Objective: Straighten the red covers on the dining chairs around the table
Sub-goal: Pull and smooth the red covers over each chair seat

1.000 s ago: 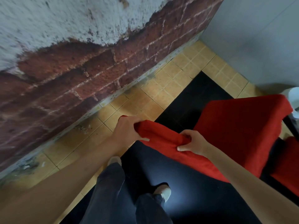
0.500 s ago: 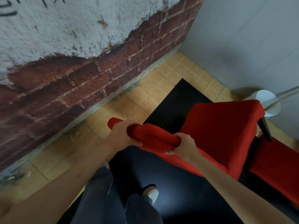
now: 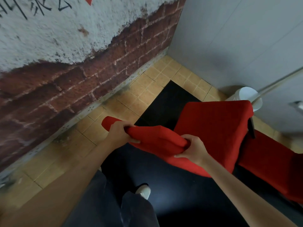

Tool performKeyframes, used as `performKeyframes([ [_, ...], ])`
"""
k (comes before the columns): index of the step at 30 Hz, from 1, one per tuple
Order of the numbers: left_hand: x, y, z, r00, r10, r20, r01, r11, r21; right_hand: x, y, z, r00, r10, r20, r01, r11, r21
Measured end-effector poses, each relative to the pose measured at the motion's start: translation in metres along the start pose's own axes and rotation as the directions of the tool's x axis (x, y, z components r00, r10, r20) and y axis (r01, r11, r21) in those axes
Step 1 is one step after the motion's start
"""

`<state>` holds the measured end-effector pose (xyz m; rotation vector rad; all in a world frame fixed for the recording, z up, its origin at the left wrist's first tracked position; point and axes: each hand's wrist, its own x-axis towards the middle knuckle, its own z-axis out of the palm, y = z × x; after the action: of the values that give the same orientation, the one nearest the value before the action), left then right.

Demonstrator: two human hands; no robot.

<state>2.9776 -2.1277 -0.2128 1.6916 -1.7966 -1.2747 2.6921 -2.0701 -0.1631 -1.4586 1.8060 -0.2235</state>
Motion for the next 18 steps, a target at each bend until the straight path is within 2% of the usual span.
performKeyframes([
  [9,-0.031,0.067,0.031,0.992,0.122,0.024,-0.120,0.991,-0.054,-0.063,0.032,-0.037,0.996,-0.007,-0.092,0.016,0.996,0.093],
  [13,-0.042,0.094,0.045,0.990,0.133,0.054,-0.129,0.988,-0.081,-0.091,0.023,-0.044,0.986,-0.055,-0.158,0.080,0.983,0.163],
  [18,-0.051,0.116,0.054,0.983,0.158,0.088,-0.155,0.987,-0.047,-0.106,-0.003,-0.045,0.943,-0.107,-0.315,0.185,0.956,0.228],
])
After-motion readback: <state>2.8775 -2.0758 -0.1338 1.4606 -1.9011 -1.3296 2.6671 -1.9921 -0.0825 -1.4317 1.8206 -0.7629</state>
